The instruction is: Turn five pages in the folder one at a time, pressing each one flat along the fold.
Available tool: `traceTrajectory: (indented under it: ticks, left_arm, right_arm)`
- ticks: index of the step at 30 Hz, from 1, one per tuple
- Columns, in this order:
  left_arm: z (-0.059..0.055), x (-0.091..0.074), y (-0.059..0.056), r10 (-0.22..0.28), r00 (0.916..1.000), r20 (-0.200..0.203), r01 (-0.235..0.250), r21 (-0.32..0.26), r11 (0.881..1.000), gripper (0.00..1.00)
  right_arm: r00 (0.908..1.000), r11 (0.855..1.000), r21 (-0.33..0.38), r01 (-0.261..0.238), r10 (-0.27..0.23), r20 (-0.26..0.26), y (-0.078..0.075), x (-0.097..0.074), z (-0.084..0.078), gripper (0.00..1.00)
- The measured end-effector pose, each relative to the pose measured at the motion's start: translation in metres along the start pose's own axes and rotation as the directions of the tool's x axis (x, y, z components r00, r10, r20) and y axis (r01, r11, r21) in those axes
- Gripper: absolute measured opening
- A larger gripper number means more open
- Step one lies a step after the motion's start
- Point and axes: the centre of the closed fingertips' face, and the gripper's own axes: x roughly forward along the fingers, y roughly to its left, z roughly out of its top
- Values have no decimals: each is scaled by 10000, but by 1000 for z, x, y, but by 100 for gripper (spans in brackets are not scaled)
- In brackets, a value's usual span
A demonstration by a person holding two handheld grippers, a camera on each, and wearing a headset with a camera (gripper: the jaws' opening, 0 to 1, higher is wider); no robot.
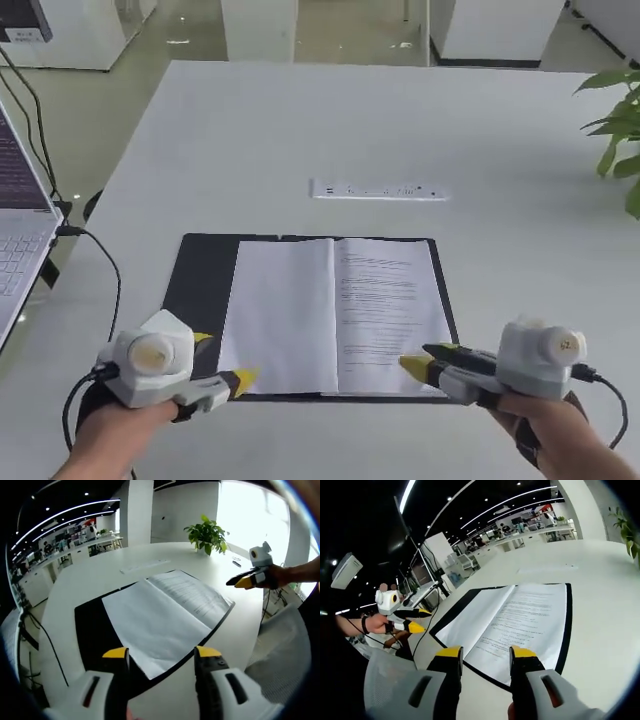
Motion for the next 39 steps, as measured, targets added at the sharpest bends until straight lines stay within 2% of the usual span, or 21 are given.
traceTrajectory:
  ticks: [4,9,13,20,25,33,39]
  left_arm:
    - [3,-11,-3,-63,10000,-60,64,202,9998,55]
    - [12,-22,0,75,9997,221,-80,191,9998,59]
    - [19,-31,0,159,9982,570,-157,-38,9999,62]
    - [22,-42,-3,245,9966,790,-239,-81,9997,67]
    - [18,-47,-4,270,9966,781,-259,-151,9996,68]
    - [11,-52,-3,431,9968,679,-406,-383,9984,70]
    - [15,-51,-5,400,9968,695,-375,-378,9986,70]
  right_arm:
    - [9998,9994,-302,157,-154,94,-3,-14,4,39]
    - [9993,9975,-601,378,-375,50,-5,-28,1,44]
    - [9980,9928,-1033,605,-621,-129,-3,-38,-4,50]
    - [9956,9869,-1363,868,-910,-245,-3,-53,-9,55]
    - [9934,9863,-1219,1112,-1137,-138,-5,-64,-12,62]
    - [9883,9841,-915,1525,-1520,123,-6,-78,-22,64]
    - [9868,9841,-725,1621,-1618,93,-3,-82,-31,66]
